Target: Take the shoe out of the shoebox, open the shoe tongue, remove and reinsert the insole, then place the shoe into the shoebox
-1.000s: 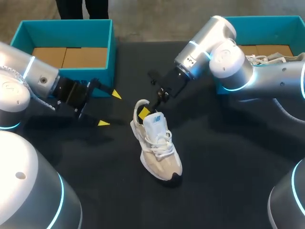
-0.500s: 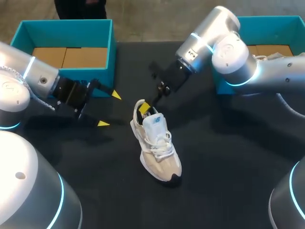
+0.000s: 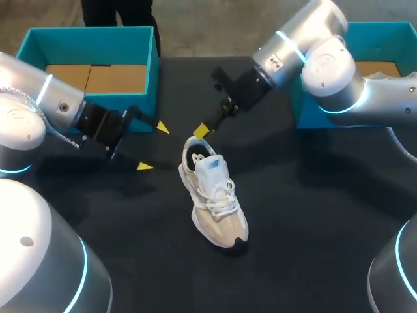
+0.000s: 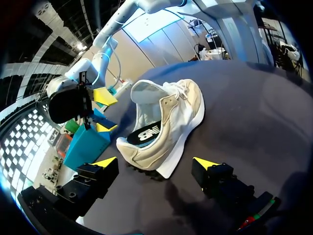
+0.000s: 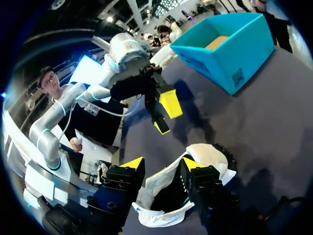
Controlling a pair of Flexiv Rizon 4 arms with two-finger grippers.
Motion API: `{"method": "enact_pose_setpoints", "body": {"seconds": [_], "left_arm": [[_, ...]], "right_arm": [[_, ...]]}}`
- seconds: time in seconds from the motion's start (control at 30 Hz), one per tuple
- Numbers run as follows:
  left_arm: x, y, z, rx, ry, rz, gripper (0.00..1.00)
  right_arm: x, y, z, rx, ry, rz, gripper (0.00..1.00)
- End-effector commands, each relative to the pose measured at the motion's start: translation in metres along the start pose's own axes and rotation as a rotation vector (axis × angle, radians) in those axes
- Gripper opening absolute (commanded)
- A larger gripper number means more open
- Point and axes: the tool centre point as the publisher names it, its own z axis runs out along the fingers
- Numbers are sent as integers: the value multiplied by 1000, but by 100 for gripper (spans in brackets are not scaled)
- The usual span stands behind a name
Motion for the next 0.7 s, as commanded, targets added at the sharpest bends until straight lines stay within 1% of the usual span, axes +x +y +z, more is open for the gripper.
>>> {"method": "enact_pose_setpoints", "body": {"seconds": [0.03,0.13,0.17,0.2,0.23,0.27,0.3,0.37,0.4,0.47,0.6,0.7], "left_arm": [[-2,0,-1,-2,3,2,100],[-2,0,-1,-5,1,1,100],[-2,0,-1,-5,0,1,100],[-2,0,-1,-5,-1,1,100],[-2,0,-1,-5,-1,2,100],[-2,-1,-1,-5,-1,2,100],[-2,-1,-1,-5,0,2,100],[-2,-2,-2,-7,7,3,100],[-2,-3,-3,-8,10,3,100],[-3,-4,-7,-20,22,0,100],[-8,-7,-15,-32,22,1,100],[-10,-7,-19,-36,20,2,100]], "right_arm": [[13,-5,-13,-51,-39,-10,47],[15,-4,-16,-96,-48,-18,45],[15,-4,-16,-112,-55,-17,39],[16,-3,-16,-131,-58,-21,25],[16,-3,-16,-141,-67,-16,15],[16,-3,-16,-149,-71,-16,5],[16,-3,-15,-156,-81,-13,0],[16,-4,-16,-172,-112,-18,0],[18,-4,-17,-163,-142,-15,0],[20,-3,-19,-172,-180,-22,0],[25,-4,-28,-177,-292,-17,0],[26,-3,-30,-175,-301,-16,0]]}}
